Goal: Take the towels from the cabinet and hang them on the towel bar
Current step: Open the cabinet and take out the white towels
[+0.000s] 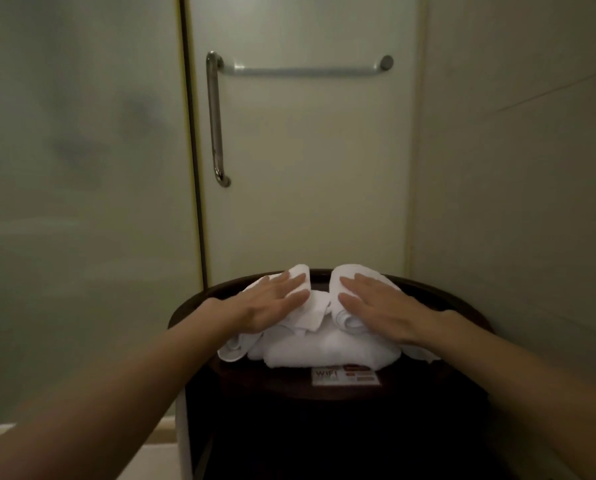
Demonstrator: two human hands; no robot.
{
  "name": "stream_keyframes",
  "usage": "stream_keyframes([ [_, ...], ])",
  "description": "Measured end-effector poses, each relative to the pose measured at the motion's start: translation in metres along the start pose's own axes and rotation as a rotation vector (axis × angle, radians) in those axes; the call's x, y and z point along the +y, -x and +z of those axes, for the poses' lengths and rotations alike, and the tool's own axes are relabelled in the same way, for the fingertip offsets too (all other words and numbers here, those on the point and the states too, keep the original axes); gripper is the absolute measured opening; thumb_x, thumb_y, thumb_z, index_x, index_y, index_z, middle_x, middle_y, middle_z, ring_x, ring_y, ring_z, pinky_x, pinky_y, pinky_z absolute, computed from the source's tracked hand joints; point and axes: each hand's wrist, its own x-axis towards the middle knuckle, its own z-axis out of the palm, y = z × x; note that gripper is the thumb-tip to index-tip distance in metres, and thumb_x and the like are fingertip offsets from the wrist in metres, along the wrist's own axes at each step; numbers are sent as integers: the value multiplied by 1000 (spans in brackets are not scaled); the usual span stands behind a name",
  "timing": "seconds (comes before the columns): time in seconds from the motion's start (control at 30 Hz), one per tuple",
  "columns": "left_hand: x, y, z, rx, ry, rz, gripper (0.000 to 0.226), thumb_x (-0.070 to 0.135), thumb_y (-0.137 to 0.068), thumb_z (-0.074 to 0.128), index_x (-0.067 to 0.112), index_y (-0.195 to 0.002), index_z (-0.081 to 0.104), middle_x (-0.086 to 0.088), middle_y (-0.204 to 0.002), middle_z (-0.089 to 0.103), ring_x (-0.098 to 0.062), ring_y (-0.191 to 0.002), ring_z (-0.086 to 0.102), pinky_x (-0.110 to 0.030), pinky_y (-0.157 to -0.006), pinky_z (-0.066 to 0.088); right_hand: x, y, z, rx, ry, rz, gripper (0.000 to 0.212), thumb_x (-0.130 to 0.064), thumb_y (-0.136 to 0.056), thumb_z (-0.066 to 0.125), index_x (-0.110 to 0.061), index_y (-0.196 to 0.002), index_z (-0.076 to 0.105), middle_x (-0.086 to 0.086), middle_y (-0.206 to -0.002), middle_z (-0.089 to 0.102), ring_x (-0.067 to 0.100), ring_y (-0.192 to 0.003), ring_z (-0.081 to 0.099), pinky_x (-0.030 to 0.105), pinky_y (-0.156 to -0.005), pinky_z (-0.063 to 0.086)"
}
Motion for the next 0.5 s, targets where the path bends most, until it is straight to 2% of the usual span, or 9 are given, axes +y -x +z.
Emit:
stream_keyframes([
  [0.07, 1, -1, 7, 36, -32, -1, 58, 56, -97, 23, 36, -150, 9, 0, -160, 4, -21, -147, 3, -38, -119, 1, 2, -2, 8, -29, 22, 24, 61, -57, -97, 23, -34, -152, 11, -4, -162, 3, 15, -148, 4, 44, -119, 6],
  [0.2, -4, -2, 25, 66, -143, -15, 67, 68, -89, 19, 41, -149, 7, -2, -160, 5, -27, -147, 6, -47, -118, 8, 4, 0, 20, -20, 44, 31, 61, -58, -96, 25, -38, -151, 9, -5, -162, -1, 20, -148, 4, 48, -118, 11],
  [0.4, 3, 9, 23, 75, -192, -48, 63, 62, -94, 22, 42, -149, 0, 2, -160, -3, -24, -147, -2, -54, -116, 11, -6, 10, 15, -35, 93, 53, 63, -60, -96, 24, -38, -152, 5, -1, -162, -5, 24, -148, 0, 51, -117, 9],
  [0.5, 13, 23, 14, 104, -224, -32, 65, 61, -94, 23, 40, -149, -4, 5, -160, -6, -23, -147, -5, -59, -114, 9, -12, 22, 7, 32, 142, 39, 65, -59, -96, 24, -35, -152, 3, 3, -161, -6, 23, -148, -4, 52, -118, 4],
])
